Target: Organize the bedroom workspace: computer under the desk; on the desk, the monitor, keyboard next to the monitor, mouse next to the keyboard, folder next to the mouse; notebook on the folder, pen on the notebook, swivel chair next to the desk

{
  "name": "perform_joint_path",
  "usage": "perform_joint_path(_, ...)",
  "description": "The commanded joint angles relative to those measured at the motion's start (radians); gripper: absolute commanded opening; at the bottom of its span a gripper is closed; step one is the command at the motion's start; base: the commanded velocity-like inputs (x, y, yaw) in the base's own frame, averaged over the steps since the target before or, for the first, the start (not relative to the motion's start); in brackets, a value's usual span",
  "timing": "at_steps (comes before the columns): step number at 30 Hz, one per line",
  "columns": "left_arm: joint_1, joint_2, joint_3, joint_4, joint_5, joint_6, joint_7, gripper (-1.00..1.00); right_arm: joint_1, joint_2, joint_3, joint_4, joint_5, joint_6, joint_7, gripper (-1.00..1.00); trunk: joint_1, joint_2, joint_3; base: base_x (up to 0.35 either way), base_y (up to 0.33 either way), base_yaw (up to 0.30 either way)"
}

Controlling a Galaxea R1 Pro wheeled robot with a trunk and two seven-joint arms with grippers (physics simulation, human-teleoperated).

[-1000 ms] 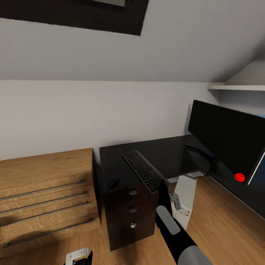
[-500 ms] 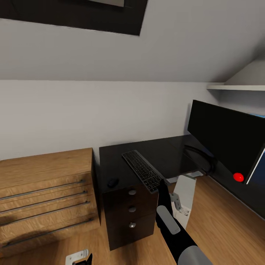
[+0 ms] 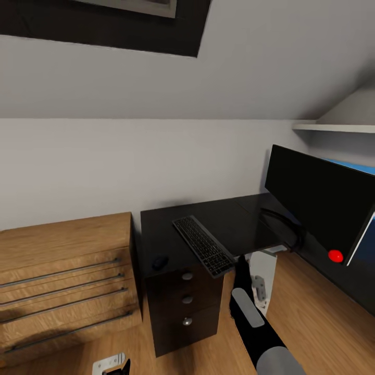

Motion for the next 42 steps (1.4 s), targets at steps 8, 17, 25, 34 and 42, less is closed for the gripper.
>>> perform_joint_path(8, 0.000, 0.001, -0.002, 0.013, 0.010, 0.003, 0.010, 1.00, -0.001, -0.037, -0.092, -0.025, -0.010, 0.054, -0.005, 1.00, -0.031, 0.056, 0.024, 0.000, 0.000, 0.000)
perform_joint_path(17, 0.000, 0.002, -0.003, 0.050, 0.010, 0.006, 0.013, 1.00, -0.001, -0.091, -0.119, -0.020, -0.003, 0.169, 0.002, 1.00, -0.065, 0.119, 0.052, 0.000, 0.000, 0.000)
perform_joint_path(25, 0.000, 0.001, -0.003, 0.055, 0.010, 0.007, 0.014, 1.00, -0.001, -0.155, -0.094, 0.106, 0.043, 0.188, 0.006, 1.00, -0.096, 0.175, 0.078, 0.000, 0.000, 0.000)
perform_joint_path(34, 0.000, -0.015, -0.003, 0.059, 0.010, 0.008, 0.014, 1.00, 0.000, -0.194, -0.066, 0.451, 0.433, 0.172, 0.052, 1.00, -0.130, 0.238, 0.106, 0.000, 0.000, 0.000)
perform_joint_path(42, 0.000, -0.024, -0.004, 0.073, 0.009, 0.008, 0.014, 1.00, 0.000, -0.205, -0.063, 0.722, 0.758, 0.020, 0.055, 1.00, -0.161, 0.294, 0.131, 0.000, 0.000, 0.000)
